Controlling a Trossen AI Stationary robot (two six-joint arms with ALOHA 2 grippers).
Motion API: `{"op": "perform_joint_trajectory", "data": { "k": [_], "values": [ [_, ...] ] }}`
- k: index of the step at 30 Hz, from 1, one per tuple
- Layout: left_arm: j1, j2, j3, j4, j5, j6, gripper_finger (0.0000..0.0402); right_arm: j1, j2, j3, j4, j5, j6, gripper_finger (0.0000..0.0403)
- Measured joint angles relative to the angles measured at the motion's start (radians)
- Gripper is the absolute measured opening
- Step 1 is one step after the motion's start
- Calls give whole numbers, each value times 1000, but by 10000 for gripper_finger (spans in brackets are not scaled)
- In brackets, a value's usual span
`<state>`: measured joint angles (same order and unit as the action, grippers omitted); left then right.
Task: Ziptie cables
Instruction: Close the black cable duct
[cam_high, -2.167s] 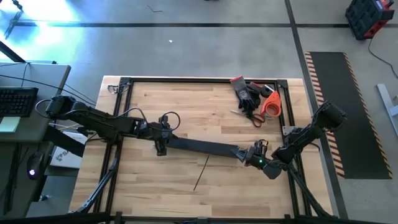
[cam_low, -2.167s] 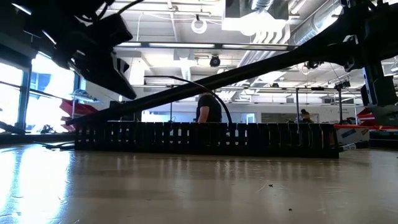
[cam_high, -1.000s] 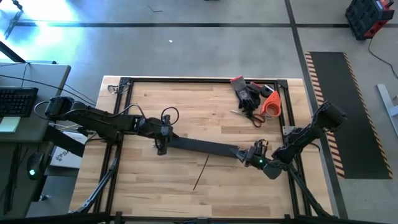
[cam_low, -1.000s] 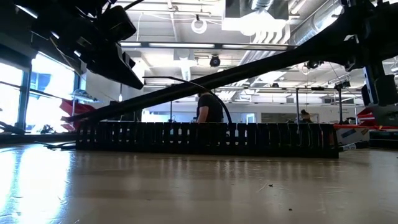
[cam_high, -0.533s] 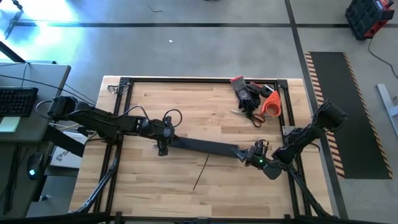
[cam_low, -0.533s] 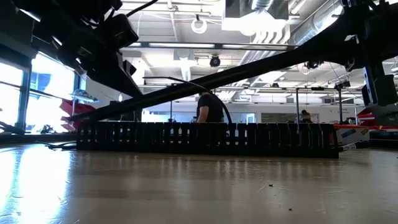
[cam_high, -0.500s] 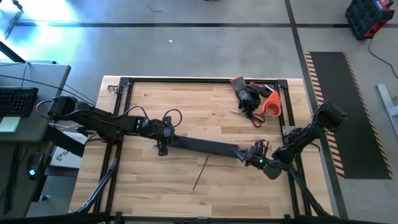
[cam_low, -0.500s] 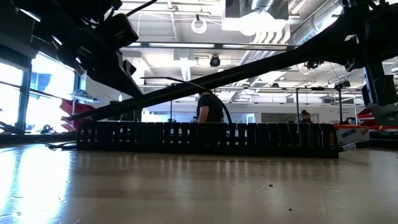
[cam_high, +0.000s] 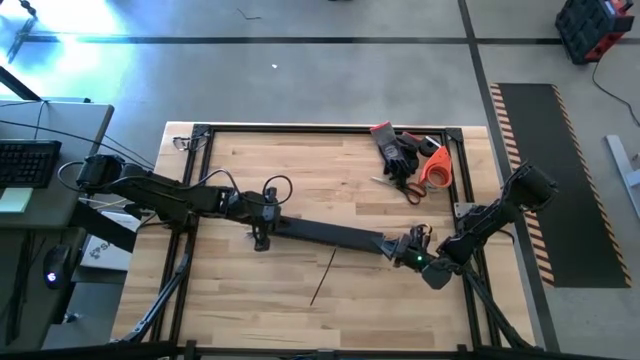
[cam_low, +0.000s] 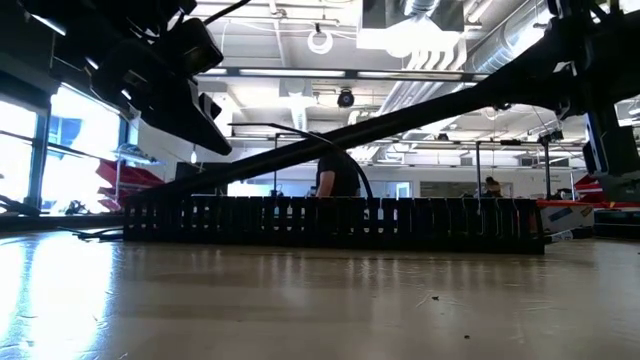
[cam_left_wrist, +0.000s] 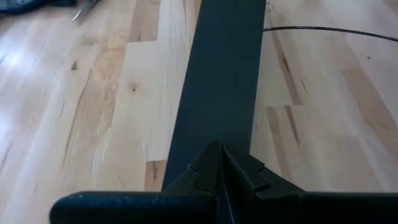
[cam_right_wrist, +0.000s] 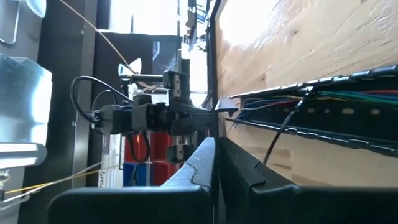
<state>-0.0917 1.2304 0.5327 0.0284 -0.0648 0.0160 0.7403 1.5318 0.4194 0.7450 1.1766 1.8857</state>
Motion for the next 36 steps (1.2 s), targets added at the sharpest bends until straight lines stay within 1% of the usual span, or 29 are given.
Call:
{"op": "perform_joint_trajectory", "data": {
  "k": [6, 23, 28, 32, 36],
  "values": [
    [0, 0, 0, 0, -1, 3, 0, 0, 0, 0, 23, 1, -1, 0],
    [0, 0, 0, -9, 2, 4, 0, 0, 0, 0, 3, -20, -8, 0],
    [10, 0, -37, 2, -1, -5, 0, 0, 0, 0, -1, -22, -8, 0],
    [24, 0, -76, 58, 0, -20, 0, 0, 0, 0, -2, -22, -8, 0],
    [28, 0, -80, 60, 0, -22, 0, 0, 0, 0, -2, -22, -8, 0]
  ]
}}
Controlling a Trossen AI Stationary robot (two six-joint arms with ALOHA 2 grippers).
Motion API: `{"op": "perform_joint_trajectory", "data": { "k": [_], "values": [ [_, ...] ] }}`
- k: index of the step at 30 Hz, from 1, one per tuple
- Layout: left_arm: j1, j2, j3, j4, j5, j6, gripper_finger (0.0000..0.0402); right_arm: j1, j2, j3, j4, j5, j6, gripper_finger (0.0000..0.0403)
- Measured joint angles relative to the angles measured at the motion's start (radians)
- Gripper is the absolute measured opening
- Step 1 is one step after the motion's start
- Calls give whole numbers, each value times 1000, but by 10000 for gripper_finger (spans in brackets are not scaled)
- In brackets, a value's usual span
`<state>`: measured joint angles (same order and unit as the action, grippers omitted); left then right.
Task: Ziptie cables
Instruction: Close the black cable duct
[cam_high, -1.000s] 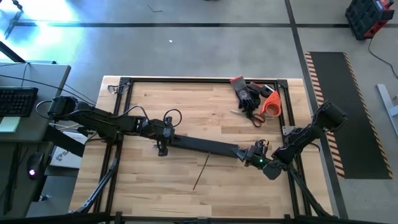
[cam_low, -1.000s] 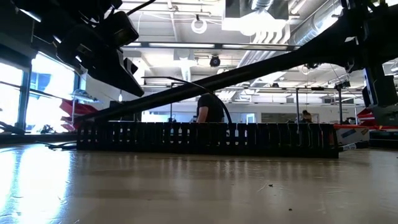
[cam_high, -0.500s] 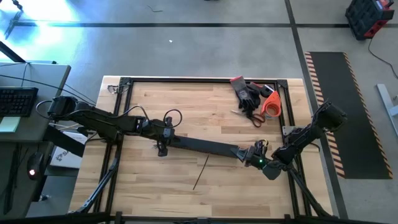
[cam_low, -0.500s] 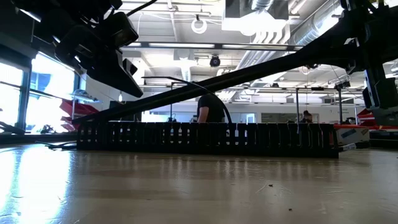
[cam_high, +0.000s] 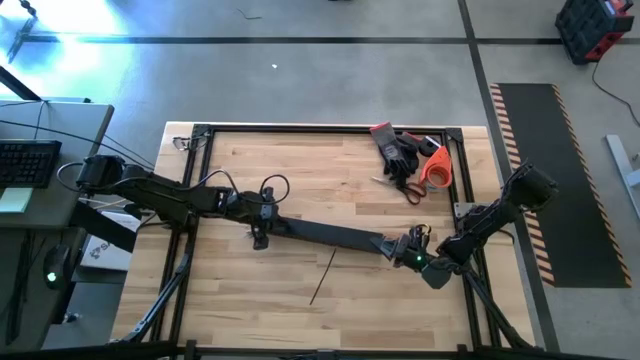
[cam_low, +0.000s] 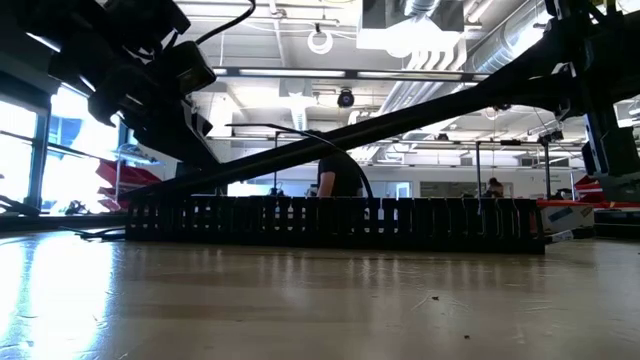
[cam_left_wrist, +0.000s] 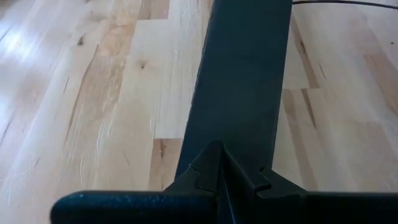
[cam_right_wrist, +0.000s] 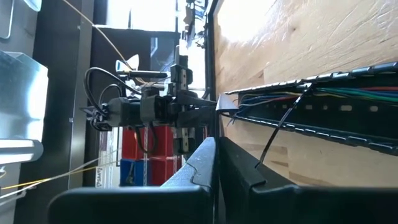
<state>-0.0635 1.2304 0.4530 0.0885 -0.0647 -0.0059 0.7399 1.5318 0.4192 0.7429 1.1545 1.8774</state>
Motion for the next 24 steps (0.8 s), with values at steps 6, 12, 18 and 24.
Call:
{"op": "perform_joint_trajectory", "data": {
  "k": [6, 12, 18, 24],
  "values": [
    [0, 4, 0, -2, 1, 3, 0, 0, 0, 0, -3, 0, 0, 0],
    [-3, 75, 1, 43, -1, 0, 0, 2, 0, -2, -33, -5, 1, 0],
    [-3, 130, 2, 78, -3, -1, 0, 2, 1, -2, -127, -33, 74, 0],
    [-3, 138, 2, 82, 0, -1, 0, 1, 1, -5, -194, -73, 120, 0]
  ]
}}
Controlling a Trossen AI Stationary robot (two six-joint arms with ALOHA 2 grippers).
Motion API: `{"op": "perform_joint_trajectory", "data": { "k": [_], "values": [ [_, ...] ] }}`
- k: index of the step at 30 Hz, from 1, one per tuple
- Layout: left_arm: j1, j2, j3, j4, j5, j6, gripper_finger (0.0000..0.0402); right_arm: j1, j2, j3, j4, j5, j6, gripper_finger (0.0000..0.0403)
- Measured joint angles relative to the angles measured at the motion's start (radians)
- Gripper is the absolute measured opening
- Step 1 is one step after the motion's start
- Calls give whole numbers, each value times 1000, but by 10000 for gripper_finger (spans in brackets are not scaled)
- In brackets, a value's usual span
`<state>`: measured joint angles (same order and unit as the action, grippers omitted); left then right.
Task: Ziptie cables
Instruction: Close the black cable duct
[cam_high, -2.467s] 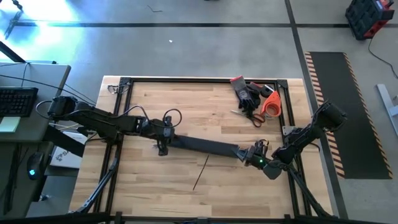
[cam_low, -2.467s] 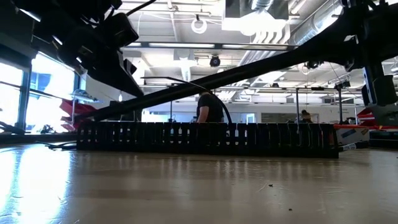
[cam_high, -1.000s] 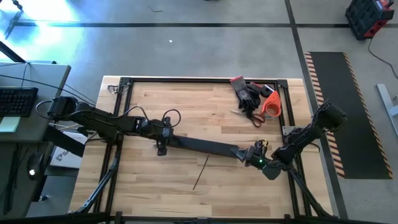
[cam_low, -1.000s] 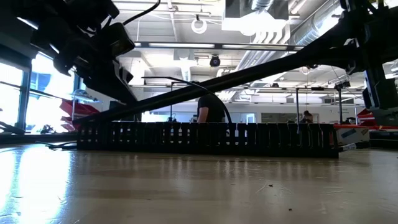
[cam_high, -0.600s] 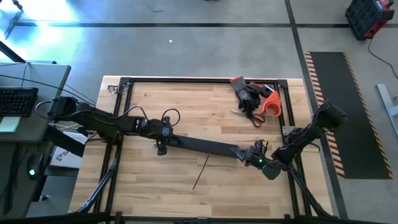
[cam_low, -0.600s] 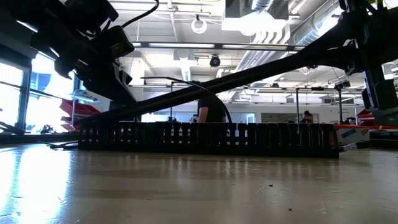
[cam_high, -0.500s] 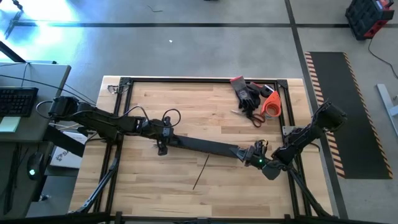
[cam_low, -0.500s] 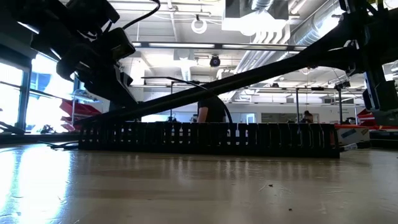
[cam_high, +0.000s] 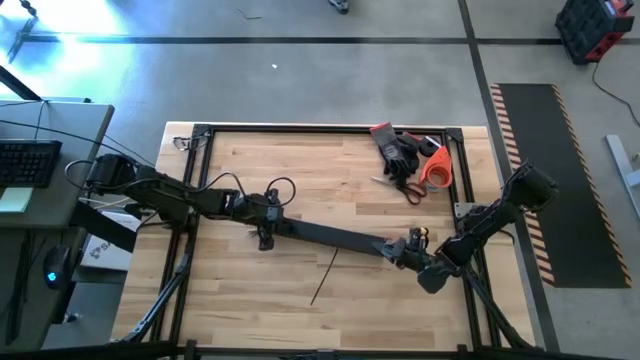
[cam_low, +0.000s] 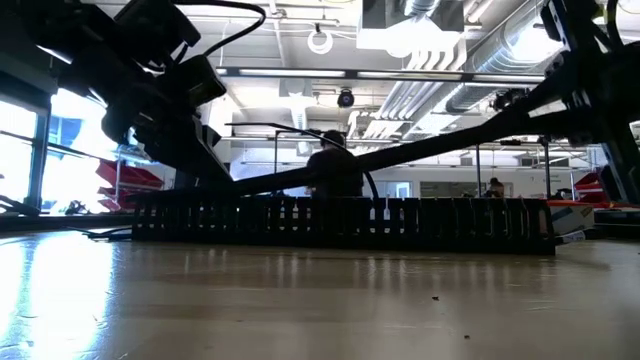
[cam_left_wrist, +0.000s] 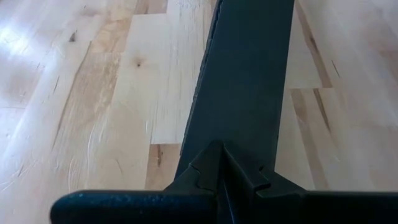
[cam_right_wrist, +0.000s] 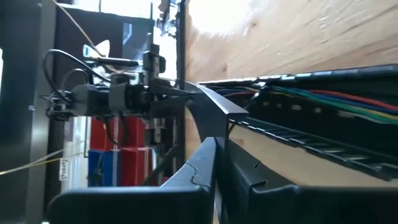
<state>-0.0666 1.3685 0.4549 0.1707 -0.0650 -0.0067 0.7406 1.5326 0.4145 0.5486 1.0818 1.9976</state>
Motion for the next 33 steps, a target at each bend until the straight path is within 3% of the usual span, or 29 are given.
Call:
{"op": "perform_joint_trajectory", "data": {
  "k": [16, 33],
  "values": [
    [0, 14, -2, 16, 4, -2, 0, -3, -1, 2, -196, -132, 114, 1],
    [-1, 104, -1, 101, 5, -20, 0, 5, -1, 1, -202, -142, 115, 1]
  ]
}}
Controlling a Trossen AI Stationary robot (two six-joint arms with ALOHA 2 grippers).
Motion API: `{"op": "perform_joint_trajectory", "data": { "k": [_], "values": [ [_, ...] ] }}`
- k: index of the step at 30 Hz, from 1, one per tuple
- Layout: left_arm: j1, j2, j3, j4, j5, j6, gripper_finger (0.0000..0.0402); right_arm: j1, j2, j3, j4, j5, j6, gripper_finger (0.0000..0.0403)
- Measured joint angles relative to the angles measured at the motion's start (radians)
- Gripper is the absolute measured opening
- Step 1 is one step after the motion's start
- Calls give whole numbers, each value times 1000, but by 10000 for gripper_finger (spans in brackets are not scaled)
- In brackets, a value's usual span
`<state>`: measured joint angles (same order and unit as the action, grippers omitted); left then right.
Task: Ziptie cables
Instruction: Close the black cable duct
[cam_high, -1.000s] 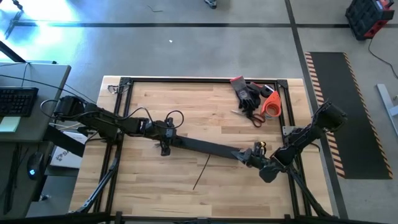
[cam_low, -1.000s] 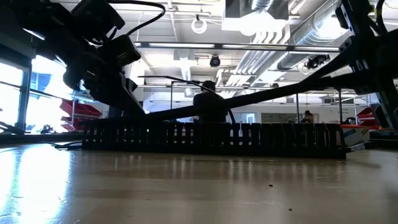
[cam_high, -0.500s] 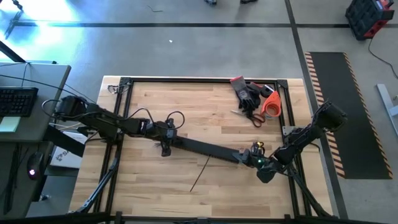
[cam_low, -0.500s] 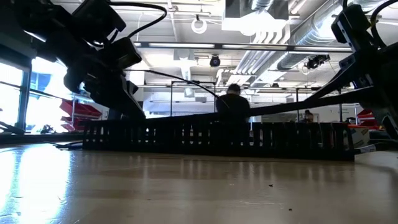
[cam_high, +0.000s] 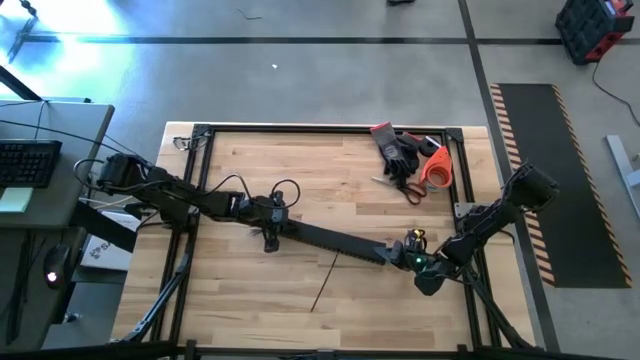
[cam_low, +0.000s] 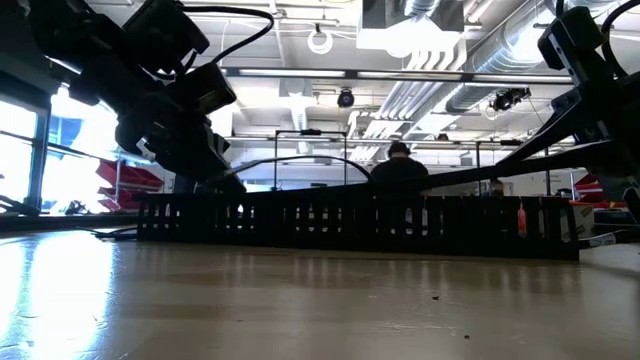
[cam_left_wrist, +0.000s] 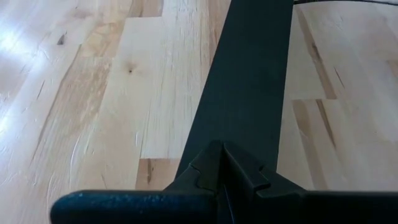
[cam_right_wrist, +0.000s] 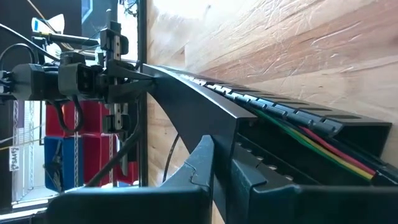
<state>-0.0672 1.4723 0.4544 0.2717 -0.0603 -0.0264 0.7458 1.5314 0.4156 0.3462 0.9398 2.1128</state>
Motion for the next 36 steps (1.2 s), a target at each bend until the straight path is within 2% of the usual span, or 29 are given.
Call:
{"op": "perform_joint_trajectory", "data": {
  "k": [4, 7, 14, 19, 24, 26, 31, 36],
  "values": [
    [0, 0, 0, 2, 1, -7, 0, 14, 0, 0, 2, 0, -24, 3],
    [0, 1, 0, 3, 3, -7, 0, 15, 0, 0, -8, -12, -47, 23],
    [0, 1, 0, 5, 3, -15, 0, 22, -12, 0, -35, -71, -105, 137],
    [0, 1, 0, 5, 3, -15, 0, 30, -112, 0, -81, -91, -309, 203],
    [1, 1, 0, 12, -2, -16, 0, 6, -254, 7, -98, -113, -720, 222],
    [1, 0, -1, 17, -4, -23, 0, -17, -292, 16, -95, -160, -842, 222],
    [1, 0, -1, 25, -5, -33, 0, -62, -322, 19, -110, -331, -1024, 222],
    [0, 4, -2, 31, 4, -33, 0, -86, -322, 23, -240, -528, -1022, 222]
  ]
}}
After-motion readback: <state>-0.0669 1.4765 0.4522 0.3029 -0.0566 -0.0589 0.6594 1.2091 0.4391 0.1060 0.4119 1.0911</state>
